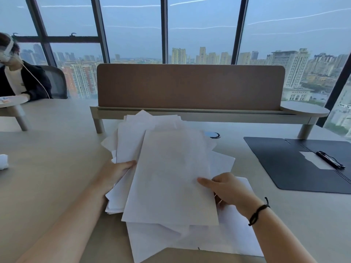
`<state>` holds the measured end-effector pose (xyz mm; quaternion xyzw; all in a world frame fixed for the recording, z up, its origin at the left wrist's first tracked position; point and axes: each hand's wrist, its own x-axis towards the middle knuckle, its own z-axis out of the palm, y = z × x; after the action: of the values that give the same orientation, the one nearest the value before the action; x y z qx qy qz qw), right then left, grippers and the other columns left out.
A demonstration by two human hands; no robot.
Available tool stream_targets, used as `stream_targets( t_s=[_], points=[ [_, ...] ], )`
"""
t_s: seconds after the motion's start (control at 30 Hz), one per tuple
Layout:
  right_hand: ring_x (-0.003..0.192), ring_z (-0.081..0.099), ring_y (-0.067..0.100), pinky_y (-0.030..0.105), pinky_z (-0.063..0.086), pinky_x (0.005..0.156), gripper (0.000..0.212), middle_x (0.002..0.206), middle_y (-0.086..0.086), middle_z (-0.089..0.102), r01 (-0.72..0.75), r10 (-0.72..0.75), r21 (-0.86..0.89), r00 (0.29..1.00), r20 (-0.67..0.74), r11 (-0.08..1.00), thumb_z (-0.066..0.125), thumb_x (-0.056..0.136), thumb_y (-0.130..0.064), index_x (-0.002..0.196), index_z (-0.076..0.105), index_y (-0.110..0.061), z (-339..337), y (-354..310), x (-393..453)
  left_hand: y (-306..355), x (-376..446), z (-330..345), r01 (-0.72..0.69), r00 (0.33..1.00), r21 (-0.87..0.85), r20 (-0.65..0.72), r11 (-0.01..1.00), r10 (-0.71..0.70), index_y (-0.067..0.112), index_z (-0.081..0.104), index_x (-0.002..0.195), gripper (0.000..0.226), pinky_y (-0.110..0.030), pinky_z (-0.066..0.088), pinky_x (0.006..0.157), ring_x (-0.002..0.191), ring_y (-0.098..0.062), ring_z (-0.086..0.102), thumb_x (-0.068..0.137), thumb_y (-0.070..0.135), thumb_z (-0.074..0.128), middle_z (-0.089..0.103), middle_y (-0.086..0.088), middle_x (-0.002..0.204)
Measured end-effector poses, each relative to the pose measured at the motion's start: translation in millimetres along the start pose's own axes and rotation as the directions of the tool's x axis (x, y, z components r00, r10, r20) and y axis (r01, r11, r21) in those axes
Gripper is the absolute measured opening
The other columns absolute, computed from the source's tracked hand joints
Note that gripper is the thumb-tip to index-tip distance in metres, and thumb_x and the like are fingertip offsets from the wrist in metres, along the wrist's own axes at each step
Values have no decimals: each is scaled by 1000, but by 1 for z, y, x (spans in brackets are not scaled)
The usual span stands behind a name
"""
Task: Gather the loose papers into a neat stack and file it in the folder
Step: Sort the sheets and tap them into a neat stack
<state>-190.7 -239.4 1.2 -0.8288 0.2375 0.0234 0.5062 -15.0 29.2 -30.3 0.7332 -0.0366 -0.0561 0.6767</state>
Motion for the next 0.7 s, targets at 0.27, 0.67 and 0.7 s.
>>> stream_targets(
  t_s=[0.27, 0.67, 0.7],
  points=[
    [84, 78, 22, 36, 63, 76, 44, 101, 11, 79, 144, -80, 464, 985, -155, 874, 79, 85, -35, 116, 65, -7, 6, 15, 37, 2, -6, 9, -25, 977, -184, 205, 983, 63, -5, 66, 121, 35, -37, 59, 91, 104, -28, 73, 86, 0, 68, 75, -19, 113],
    [67, 77, 13, 24, 58, 54, 19, 78, -5, 80, 153, -64, 672, 986, -156, 724, 65, 94, -33, 102, 74, -18, 5, 8, 43, -4, -14, 18, 178, 930, -249, 358, 952, -81, 2, 70, 122, 40, -49, 49, 103, 112, -36, 69, 84, 15, 71, 72, -19, 122],
    [74, 78, 17, 27, 60, 58, 24, 85, -2, 81, 141, -55, 704, 988, -143, 696, 65, 94, -37, 106, 74, -18, 4, 7, 42, -2, -16, 20, 184, 928, -252, 364, 950, -82, 5, 69, 124, 39, -48, 50, 101, 113, -34, 69, 89, 21, 68, 72, -17, 122]
  ],
)
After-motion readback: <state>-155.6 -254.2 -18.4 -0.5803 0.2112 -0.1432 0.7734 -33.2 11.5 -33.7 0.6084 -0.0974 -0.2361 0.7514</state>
